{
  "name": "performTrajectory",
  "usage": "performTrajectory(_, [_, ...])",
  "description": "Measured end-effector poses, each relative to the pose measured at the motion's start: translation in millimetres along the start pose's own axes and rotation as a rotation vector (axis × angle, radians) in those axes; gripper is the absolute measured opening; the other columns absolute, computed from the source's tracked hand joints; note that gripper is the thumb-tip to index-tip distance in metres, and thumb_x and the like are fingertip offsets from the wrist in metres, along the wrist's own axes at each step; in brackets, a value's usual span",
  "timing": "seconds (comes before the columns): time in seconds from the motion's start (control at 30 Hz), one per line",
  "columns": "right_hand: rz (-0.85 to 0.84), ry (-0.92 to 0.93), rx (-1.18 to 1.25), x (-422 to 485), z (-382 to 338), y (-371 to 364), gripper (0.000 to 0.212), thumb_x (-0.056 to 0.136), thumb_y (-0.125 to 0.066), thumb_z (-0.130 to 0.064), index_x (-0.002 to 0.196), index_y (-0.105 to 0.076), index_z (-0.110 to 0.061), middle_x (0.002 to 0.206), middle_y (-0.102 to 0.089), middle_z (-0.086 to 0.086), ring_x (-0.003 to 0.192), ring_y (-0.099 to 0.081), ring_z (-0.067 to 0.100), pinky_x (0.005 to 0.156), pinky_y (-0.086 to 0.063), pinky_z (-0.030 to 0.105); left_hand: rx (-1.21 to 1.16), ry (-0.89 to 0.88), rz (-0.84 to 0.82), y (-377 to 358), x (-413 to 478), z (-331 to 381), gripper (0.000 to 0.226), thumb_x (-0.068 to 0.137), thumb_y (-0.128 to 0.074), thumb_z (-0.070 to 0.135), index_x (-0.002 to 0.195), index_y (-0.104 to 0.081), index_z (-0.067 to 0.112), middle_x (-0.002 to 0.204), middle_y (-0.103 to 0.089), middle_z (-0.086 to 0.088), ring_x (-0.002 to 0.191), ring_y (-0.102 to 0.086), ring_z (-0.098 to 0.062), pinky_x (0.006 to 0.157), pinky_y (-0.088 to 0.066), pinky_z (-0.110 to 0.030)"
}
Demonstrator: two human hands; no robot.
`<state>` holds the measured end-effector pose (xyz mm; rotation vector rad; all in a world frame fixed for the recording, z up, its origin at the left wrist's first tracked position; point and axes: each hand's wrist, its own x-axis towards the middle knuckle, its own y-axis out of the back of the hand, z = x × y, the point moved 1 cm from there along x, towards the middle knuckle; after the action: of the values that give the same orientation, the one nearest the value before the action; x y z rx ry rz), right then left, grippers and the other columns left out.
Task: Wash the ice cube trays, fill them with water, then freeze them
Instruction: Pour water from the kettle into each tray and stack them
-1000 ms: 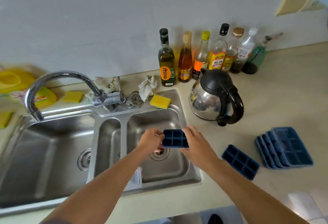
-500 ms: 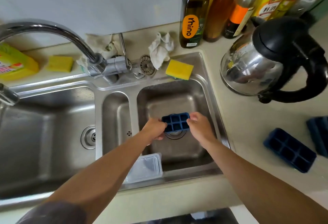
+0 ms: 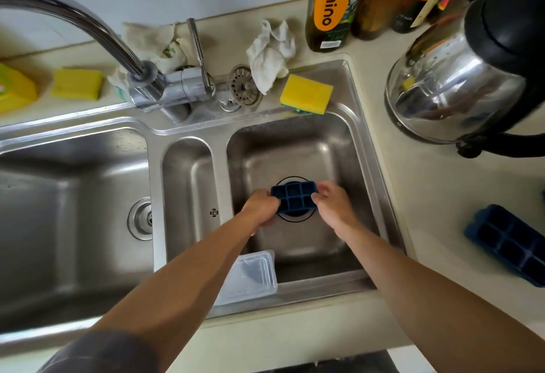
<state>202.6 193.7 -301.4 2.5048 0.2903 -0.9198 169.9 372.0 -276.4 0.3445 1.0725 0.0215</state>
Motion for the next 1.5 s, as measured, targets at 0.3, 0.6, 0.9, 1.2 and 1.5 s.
performTrajectory(0.3, [-0.059, 0.087, -0.082, -25.4, -24.6, 28.1, 0.038, 0.102, -0.055, -0.014, 0.14, -0.054, -0.01, 0.136, -0.06, 0.005, 0.12, -0.057, 0.017, 0.09, -0.046, 0.023, 0.028, -0.139, 0.178, 3.6, -13.4, 1.3, 0.012, 0.098, -0.054, 0.018, 0.104, -0.064, 0.017, 0.109, -0.067, -0.011, 0.096, -0.064, -0.025, 0.081, -0.052, -0.036])
performTrajectory(0.6, [0.034, 0.361, -0.01, -113.4, -96.2, 125.0, 0.03, 0.1, -0.06, -0.03, 0.128, -0.062, -0.021, 0.12, -0.069, -0.003, 0.11, -0.067, 0.014, 0.101, -0.054, 0.044, -0.201, -0.308, 0.275, 5.8, -81.3, 54.3, 0.018, 0.099, -0.052, 0.017, 0.109, -0.066, 0.017, 0.092, -0.074, -0.004, 0.09, -0.072, -0.024, 0.085, -0.061, -0.045])
performTrajectory(0.9, [0.516, 0.669, 0.308, -178.9, -168.6, 253.6, 0.026, 0.094, -0.059, -0.049, 0.09, -0.072, -0.026, 0.085, -0.076, -0.007, 0.076, -0.071, 0.009, 0.071, -0.058, 0.029, -0.074, -0.479, 0.176, -14.5, -136.9, 141.2, 0.02, 0.1, -0.056, 0.012, 0.084, -0.068, 0.014, 0.079, -0.069, -0.006, 0.067, -0.061, -0.017, 0.065, -0.053, -0.034])
performTrajectory(1.2, [0.58, 0.514, 0.214, -120.8, -152.0, 310.3, 0.048, 0.095, -0.055, -0.06, 0.083, -0.06, -0.014, 0.079, -0.062, -0.005, 0.072, -0.059, 0.01, 0.059, -0.039, 0.021, 0.025, -0.509, 0.233, -58.4, -173.1, 174.5, 0.021, 0.102, -0.053, 0.02, 0.09, -0.069, 0.015, 0.086, -0.075, -0.005, 0.08, -0.072, -0.02, 0.078, -0.057, -0.037])
performTrajectory(1.5, [0.291, 0.468, 0.36, -89.4, -130.6, 291.6, 0.074, 0.094, -0.054, -0.062, 0.061, -0.059, 0.003, 0.048, -0.057, 0.009, 0.044, -0.054, 0.019, 0.056, -0.051, 0.036, -0.08, -0.413, 0.31, -82.9, -186.6, 163.2, 0.015, 0.103, -0.053, 0.018, 0.102, -0.068, 0.014, 0.088, -0.074, -0.003, 0.076, -0.071, -0.016, 0.074, -0.058, -0.034])
